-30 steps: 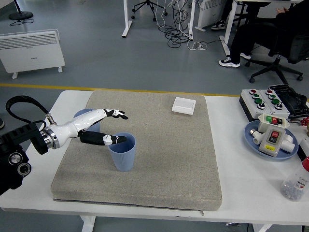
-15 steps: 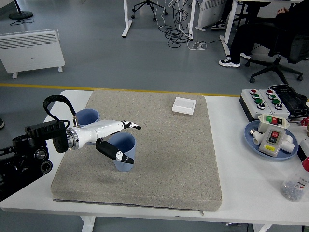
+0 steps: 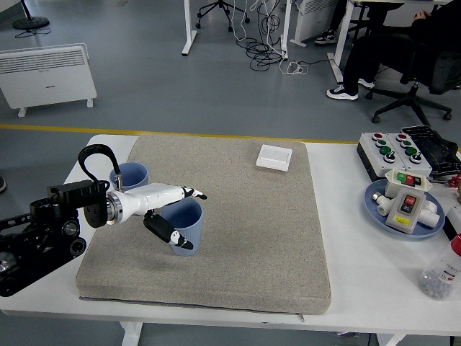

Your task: Push cup pick cup insert cup

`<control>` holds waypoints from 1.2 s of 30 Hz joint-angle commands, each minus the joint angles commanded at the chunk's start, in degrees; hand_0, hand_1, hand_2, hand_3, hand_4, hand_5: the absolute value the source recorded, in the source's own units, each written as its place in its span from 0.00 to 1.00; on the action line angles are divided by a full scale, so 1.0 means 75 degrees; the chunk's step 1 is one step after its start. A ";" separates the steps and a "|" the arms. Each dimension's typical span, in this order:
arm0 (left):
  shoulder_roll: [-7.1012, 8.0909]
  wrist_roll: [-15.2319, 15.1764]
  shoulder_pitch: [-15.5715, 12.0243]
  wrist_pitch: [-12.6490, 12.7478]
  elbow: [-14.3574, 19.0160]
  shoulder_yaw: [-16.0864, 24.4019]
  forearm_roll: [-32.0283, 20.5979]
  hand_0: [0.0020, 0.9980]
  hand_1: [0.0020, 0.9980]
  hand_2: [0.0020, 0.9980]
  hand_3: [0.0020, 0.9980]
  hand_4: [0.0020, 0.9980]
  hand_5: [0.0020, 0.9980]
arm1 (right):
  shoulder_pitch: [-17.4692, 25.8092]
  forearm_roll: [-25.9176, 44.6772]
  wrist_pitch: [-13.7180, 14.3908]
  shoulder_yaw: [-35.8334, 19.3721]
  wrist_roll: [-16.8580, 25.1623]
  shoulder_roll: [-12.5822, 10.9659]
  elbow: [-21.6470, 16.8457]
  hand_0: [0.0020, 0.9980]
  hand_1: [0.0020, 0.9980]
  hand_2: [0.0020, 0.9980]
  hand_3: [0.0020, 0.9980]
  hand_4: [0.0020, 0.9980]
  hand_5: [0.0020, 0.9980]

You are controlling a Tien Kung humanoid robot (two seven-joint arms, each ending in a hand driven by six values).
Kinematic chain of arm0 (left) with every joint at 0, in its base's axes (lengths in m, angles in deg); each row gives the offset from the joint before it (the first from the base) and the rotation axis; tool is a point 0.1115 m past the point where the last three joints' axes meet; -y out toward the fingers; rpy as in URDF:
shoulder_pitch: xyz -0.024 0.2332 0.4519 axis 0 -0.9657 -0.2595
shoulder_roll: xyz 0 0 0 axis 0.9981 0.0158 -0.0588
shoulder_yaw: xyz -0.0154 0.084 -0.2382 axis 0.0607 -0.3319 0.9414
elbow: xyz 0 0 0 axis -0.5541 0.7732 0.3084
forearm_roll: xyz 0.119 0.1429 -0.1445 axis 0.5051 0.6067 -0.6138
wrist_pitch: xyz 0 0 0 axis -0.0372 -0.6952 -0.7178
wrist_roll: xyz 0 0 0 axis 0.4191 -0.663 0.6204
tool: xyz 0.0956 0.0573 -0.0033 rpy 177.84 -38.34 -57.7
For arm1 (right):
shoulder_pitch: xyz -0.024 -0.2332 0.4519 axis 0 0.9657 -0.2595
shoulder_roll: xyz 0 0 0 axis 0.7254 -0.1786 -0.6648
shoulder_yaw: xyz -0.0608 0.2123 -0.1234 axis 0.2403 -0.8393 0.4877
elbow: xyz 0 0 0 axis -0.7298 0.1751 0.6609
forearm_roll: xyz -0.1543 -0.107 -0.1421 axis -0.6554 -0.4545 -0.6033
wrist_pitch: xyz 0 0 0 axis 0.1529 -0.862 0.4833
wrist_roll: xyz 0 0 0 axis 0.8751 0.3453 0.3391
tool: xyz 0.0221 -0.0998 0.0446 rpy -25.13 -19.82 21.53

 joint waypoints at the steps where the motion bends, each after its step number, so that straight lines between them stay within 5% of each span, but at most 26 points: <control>1: 0.0001 -0.0032 0.0001 0.0024 -0.0019 -0.0013 0.0048 0.86 0.86 0.97 0.92 0.89 0.23 | 0.0002 0.0005 -0.0001 0.0002 0.0002 -0.0002 0.0000 0.75 0.61 0.59 0.58 0.10 0.57; 5: -0.0012 -0.0104 0.0018 0.0079 -0.0071 -0.0060 0.0140 0.86 0.86 0.97 0.92 0.89 0.23 | 0.0004 0.0020 -0.0002 0.0011 0.0005 -0.0004 0.0000 0.75 0.61 0.59 0.58 0.10 0.57; 6: -0.0017 -0.0118 0.0023 0.0095 -0.0088 -0.0079 0.0160 0.70 0.77 0.89 0.85 0.83 0.17 | 0.0005 0.0016 -0.0003 0.0011 0.0005 -0.0004 0.0000 0.75 0.61 0.59 0.58 0.10 0.57; 11: -0.0036 -0.0178 0.0022 0.0153 -0.0153 -0.0120 0.0126 0.70 0.77 0.89 0.85 0.83 0.17 | 0.0027 0.0014 -0.0004 0.0015 0.0004 -0.0001 0.0000 0.75 0.61 0.59 0.58 0.10 0.57; 12: -0.0035 -0.0185 0.0018 0.0154 -0.0149 -0.0115 0.0107 0.59 0.68 0.79 0.73 0.79 0.14 | 0.0031 0.0014 -0.0004 0.0014 0.0004 0.0000 0.0000 0.75 0.61 0.59 0.58 0.10 0.57; 17: -0.0026 -0.0221 0.0003 0.0171 -0.0113 -0.0085 -0.0035 0.59 0.68 0.79 0.73 0.79 0.14 | 0.0060 -0.0007 -0.0006 0.0005 0.0000 0.0001 0.0000 0.75 0.61 0.59 0.58 0.10 0.57; 18: -0.0021 -0.0214 -0.0004 0.0166 -0.0101 -0.0071 -0.0068 0.49 0.61 0.67 0.59 0.75 0.12 | 0.0068 -0.0009 -0.0005 0.0005 -0.0001 0.0002 0.0000 0.75 0.61 0.59 0.58 0.10 0.57; 23: 0.0018 -0.0148 -0.0055 0.0126 -0.0024 0.0031 -0.0273 0.49 0.61 0.67 0.59 0.75 0.12 | 0.0097 -0.0010 -0.0003 0.0004 -0.0001 0.0002 0.0000 0.75 0.61 0.59 0.58 0.10 0.57; 24: 0.0020 -0.0145 -0.0059 0.0124 -0.0021 0.0039 -0.0289 0.46 0.54 0.56 0.50 0.72 0.10 | 0.0098 -0.0010 -0.0004 0.0005 -0.0001 0.0002 0.0000 0.75 0.61 0.59 0.58 0.11 0.57; 35: 0.0221 0.0193 -0.0353 -0.0002 0.0476 0.0872 -0.0827 0.45 0.53 0.53 0.48 0.71 0.11 | 0.0109 -0.0026 0.0000 -0.0016 0.0006 0.0006 0.0000 0.75 0.61 0.59 0.58 0.11 0.57; 36: 0.0331 0.0310 -0.0415 -0.0054 0.0677 0.1081 -0.0865 0.49 0.52 0.51 0.45 0.56 0.07 | 0.0102 -0.0022 -0.0001 -0.0015 0.0007 0.0003 0.0000 0.75 0.61 0.59 0.58 0.11 0.57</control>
